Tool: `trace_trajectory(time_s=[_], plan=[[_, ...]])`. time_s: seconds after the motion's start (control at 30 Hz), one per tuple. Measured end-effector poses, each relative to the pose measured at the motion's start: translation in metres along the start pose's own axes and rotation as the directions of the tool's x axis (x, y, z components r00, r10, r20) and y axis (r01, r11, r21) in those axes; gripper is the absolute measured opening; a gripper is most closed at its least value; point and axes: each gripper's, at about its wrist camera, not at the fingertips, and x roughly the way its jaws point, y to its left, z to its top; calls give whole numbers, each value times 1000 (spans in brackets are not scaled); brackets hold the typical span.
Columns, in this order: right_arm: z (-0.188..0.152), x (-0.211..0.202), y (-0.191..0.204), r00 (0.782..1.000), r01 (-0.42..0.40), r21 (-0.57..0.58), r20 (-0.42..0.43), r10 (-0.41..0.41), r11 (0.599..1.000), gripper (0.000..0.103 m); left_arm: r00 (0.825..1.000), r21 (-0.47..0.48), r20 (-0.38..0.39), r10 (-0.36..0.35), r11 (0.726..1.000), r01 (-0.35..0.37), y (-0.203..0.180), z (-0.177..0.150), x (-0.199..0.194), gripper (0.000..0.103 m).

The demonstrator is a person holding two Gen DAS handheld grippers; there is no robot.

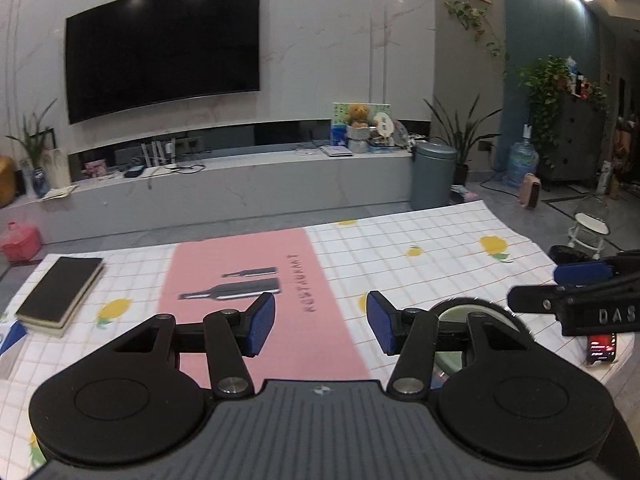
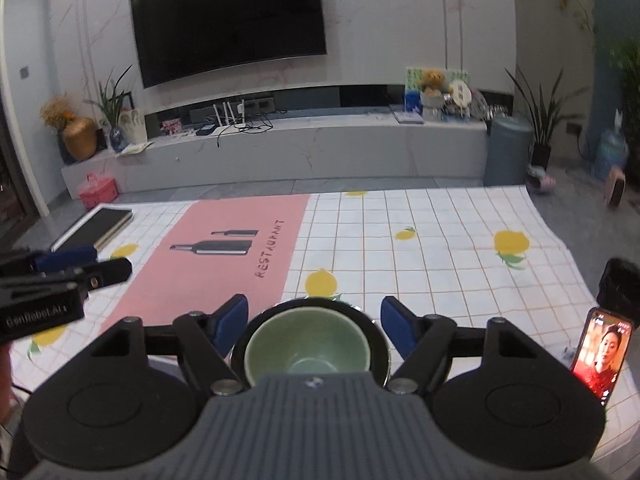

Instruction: Organize plates and bowls

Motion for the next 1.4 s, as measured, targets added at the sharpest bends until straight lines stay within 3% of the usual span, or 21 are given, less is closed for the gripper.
trace_trajectory(time_s=[0.3,0.43,0.6,0.77,1.4], plan=[[-34,-8,27,998,5,3,-67,-4,1000,75,999,-35,-12,52,998,-52,6,-18,-13,65],[-41,-7,36,995,28,-9,-100,-29,1000,75,996,-53,-79,33,998,-38,5,-30,-10,65],[-50,-2,40,988,74,20,-134,-71,997,75,979,-117,-196,51,990,-75,10,-49,-3,65],[-58,1,42,982,84,33,-172,-77,996,75,963,-137,-256,86,983,-124,19,-60,-3,65],[-59,3,48,979,88,2,-183,-86,996,75,965,-113,-249,87,987,-118,16,-59,-3,65]])
